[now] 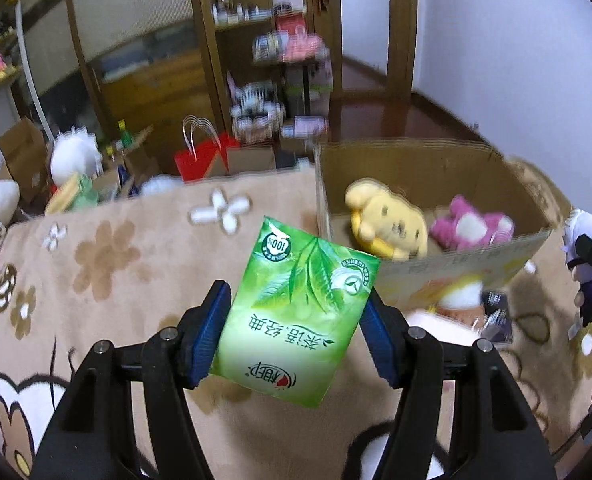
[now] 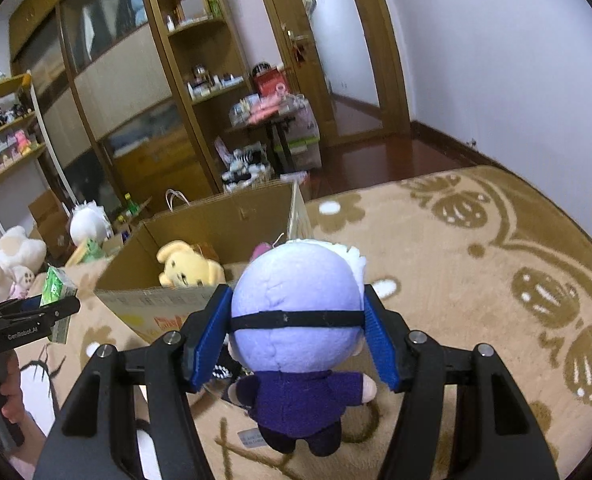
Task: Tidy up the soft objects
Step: 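Lift the green tissue pack and purple doll and carry them over the box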
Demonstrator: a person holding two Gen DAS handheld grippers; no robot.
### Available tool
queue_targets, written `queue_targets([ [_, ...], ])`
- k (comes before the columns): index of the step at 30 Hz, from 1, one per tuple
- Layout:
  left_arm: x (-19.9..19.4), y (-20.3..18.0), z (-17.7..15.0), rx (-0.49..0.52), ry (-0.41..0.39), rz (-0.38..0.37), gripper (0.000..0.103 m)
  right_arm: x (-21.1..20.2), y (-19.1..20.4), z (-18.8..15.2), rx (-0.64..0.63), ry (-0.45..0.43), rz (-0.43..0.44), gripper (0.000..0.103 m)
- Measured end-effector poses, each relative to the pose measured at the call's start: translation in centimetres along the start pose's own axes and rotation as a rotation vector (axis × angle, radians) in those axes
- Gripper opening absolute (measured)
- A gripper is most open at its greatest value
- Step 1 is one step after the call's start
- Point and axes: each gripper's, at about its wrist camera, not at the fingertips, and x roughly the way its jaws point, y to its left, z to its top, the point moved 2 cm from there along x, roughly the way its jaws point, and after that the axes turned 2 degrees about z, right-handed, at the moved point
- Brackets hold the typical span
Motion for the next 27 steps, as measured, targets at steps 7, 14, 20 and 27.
queue_targets([
  [7,-1.5,0.1,2.1,-0.025,-0.145,-0.024,0.063,-0.9,0.8,1.6,-0.020,-0.074,0.026,0.067],
  [14,-1.0,-0.4,4.5,-0.044,-0.208,-0.037,0.063,-0.2,2.0,3.1,-0.056,-0.114,0.061,0.067],
  [20,0.4,-1.5,5.8,-0.032,-0.233,-0.041,0.063,1.2,2.7,4.3,-0.077,-0.132,0.091,0.067],
  [27,2.5,-2.7,6.0,-0.015,-0.208,-0.061,0.063,3.9,3.3,5.6,-0.082,-0.130,0.126,0.067],
])
